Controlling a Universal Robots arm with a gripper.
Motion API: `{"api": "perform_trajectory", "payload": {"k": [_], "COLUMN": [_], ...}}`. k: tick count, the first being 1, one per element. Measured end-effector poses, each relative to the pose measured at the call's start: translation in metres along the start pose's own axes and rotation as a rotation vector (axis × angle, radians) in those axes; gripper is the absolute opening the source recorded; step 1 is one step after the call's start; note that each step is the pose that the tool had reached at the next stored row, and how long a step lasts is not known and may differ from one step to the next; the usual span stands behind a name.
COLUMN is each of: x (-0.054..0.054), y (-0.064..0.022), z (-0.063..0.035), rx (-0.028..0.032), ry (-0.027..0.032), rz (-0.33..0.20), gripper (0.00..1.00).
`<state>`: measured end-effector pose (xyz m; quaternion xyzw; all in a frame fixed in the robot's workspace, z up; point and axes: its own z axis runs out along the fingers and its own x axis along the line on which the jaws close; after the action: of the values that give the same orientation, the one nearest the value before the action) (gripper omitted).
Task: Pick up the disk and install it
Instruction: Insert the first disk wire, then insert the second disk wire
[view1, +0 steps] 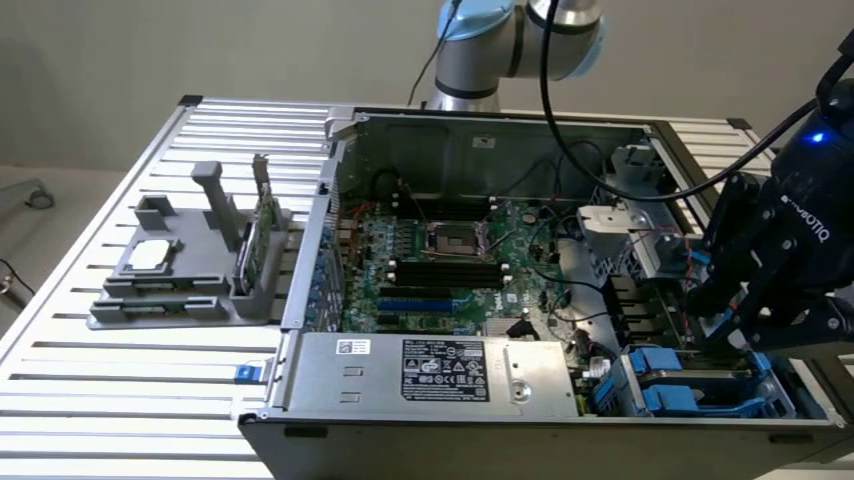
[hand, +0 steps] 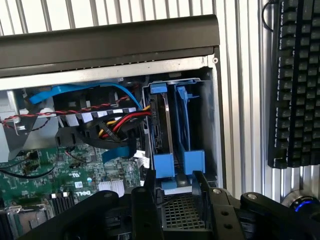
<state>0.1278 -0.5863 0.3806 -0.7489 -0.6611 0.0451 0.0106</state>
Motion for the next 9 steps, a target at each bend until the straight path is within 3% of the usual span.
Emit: {"api": "perform_trajectory", "payload": {"k": [9], "x": [0.0], "y": [0.0], "z": [0.0], "rx": [-0.0003], "ry": [0.0001], "rz": [0.0], "gripper": [0.42]}}
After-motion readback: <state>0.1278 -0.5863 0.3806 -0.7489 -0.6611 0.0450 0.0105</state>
